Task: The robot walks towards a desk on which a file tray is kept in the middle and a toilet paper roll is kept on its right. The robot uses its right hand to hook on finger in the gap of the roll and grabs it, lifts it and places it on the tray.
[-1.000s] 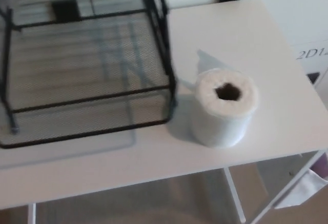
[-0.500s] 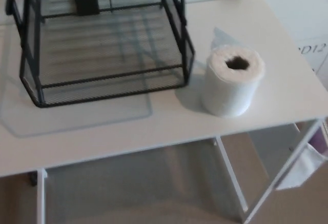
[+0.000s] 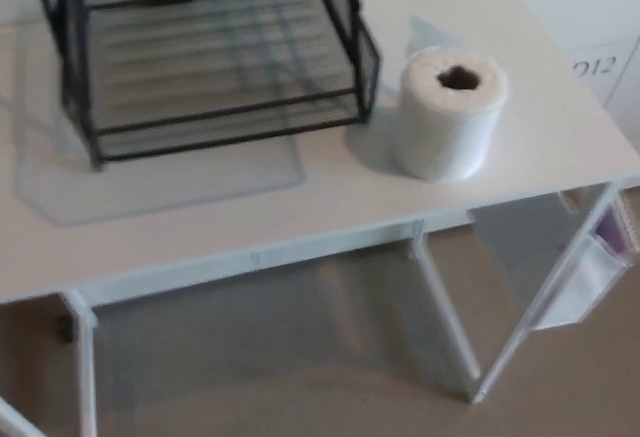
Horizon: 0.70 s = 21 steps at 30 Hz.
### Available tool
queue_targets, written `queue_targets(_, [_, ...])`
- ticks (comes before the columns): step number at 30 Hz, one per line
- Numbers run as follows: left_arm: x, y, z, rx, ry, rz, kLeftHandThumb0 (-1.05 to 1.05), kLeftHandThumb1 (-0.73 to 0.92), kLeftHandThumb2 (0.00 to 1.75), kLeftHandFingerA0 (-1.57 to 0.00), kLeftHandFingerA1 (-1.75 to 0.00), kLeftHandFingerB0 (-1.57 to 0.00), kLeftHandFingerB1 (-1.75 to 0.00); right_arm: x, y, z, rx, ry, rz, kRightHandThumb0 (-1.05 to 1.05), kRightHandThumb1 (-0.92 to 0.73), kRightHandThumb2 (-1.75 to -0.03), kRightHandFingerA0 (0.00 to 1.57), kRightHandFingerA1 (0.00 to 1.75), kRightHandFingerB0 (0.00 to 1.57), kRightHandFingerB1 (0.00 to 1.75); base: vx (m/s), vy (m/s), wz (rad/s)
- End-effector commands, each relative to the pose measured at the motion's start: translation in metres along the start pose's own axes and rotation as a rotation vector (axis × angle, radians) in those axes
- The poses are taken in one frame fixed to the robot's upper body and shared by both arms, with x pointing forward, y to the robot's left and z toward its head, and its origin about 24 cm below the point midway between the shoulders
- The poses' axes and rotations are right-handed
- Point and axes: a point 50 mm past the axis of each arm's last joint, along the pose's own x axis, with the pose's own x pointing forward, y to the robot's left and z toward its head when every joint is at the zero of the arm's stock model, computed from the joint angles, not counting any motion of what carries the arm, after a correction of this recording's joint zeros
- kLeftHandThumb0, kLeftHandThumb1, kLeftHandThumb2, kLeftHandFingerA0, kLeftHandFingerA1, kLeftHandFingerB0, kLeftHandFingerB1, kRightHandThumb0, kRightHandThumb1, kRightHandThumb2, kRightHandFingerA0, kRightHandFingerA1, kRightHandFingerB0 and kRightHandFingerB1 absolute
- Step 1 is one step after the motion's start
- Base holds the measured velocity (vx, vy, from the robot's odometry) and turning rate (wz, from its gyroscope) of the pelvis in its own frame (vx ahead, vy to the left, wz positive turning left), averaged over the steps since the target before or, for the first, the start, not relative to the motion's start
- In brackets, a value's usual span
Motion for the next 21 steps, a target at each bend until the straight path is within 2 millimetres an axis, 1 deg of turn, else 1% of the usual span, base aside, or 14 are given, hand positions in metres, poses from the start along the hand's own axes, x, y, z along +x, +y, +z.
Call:
queue_targets(1, [-0.002, 0.007, 0.0, 0.004, 0.02, 0.019, -0.23, 0.72, 1.19, -0.08, -0.54, -0.08, -0.51, 0.001, -0.006, 0.001, 0.006, -0.002, -0.017, -0.74, -0.72, -0.63, 0.2, 0.4, 0.03, 0.23, -0.02, 0.177, 0.09])
queue_targets(7, [-0.001, 0.004, -0.003, 0.0, 0.025, 0.013, -0.23, 0.72, 1.19, -0.08, -0.54, -0.08, -0.51, 0.001, -0.008, 0.001, -0.001, -0.003, -0.021, -0.74, -0.72, -0.63, 0.2, 0.4, 0.03, 0.23, 0.02, 0.012, 0.03])
queue_targets(13, [-0.001, -0.002, -0.01, -0.007, 0.038, 0.001, -0.23, 0.72, 1.19, -0.08, -0.54, -0.08, -0.51, 0.0, -0.012, -0.001, -0.017, -0.001, -0.026, -0.74, -0.72, -0.63, 0.2, 0.4, 0.03, 0.23, 0.03, -0.085, 0.07])
queue_targets(21, [-0.002, -0.002, -0.012, -0.012, 0.041, 0.003, -0.23, 0.72, 1.19, -0.08, -0.54, -0.08, -0.51, 0.001, -0.012, 0.002, -0.022, -0.006, -0.024, -0.74, -0.72, -0.63, 0.2, 0.4, 0.03, 0.23, 0.0, -0.01, 0.0])
